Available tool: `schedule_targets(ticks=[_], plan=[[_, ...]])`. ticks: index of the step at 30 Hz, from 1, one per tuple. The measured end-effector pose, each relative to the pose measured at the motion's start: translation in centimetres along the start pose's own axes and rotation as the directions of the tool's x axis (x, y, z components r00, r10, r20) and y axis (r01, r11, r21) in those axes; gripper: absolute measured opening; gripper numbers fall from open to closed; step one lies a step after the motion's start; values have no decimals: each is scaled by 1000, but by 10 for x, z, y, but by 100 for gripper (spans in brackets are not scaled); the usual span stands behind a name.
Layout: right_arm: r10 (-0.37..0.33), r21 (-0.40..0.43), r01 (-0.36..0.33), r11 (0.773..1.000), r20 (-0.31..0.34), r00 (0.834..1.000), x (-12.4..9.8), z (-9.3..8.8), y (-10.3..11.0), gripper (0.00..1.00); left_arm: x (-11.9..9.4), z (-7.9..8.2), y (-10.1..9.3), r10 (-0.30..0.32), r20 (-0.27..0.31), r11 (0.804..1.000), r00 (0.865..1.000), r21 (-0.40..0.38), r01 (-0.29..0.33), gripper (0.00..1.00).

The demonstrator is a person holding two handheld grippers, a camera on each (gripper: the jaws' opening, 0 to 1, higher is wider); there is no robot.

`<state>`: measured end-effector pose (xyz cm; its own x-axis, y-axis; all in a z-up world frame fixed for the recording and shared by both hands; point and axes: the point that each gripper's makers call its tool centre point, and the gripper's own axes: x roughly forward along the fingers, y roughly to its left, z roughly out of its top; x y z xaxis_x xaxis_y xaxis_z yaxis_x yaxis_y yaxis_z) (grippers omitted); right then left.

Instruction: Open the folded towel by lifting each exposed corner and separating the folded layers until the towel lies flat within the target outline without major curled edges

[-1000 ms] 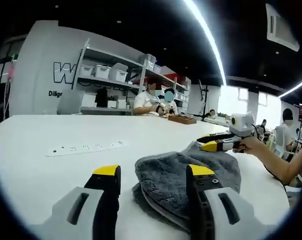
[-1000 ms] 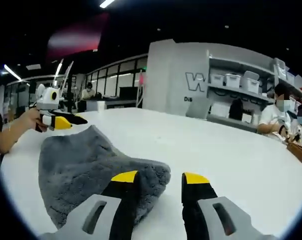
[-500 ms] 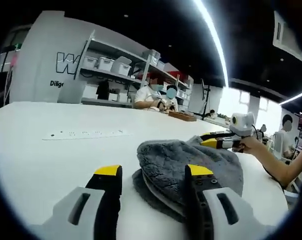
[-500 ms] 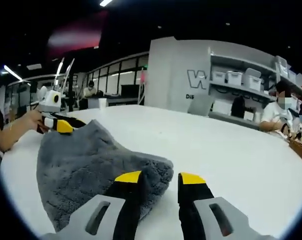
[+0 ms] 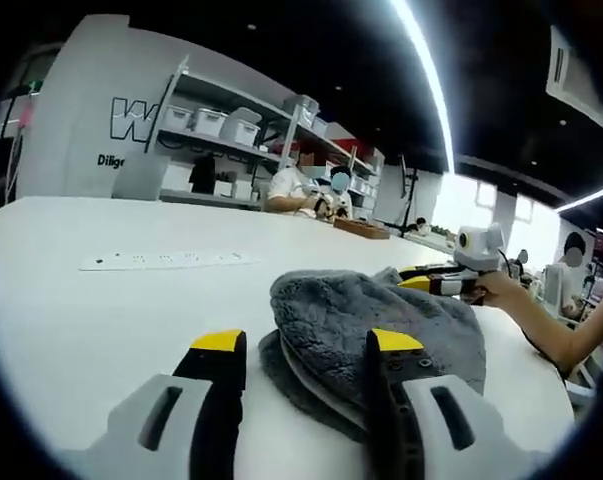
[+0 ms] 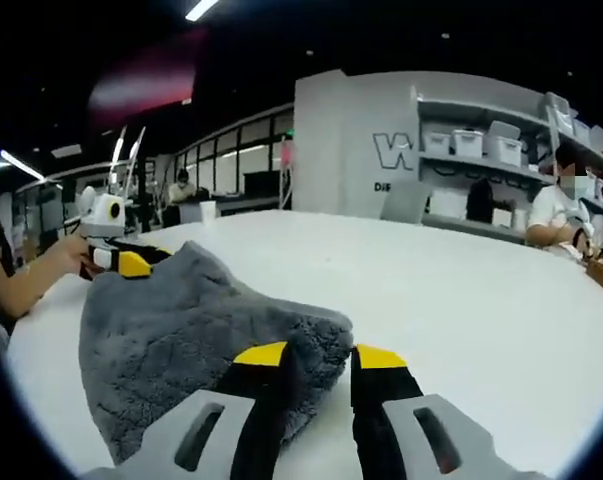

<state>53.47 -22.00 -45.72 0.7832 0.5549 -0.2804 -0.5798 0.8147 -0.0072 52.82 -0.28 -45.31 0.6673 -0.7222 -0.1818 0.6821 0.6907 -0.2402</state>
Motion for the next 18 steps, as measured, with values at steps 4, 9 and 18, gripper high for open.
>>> schedule_targets(ticks=[4,9,18], plan=[[8,2,-8,1000,5,1000,0,0,2,14,4,-10,-1,-4,-25,1000,1000,-13,3,47],[14,28,-14,1000,15,1000,-3,1,3,13,3,-10,-3,-7,-28,1000,1000,-17,7,46],[20,29,-22,999,43,999,-3,6,5,5,3,-11,-4,-12,-31,999,999,-30,11,45]])
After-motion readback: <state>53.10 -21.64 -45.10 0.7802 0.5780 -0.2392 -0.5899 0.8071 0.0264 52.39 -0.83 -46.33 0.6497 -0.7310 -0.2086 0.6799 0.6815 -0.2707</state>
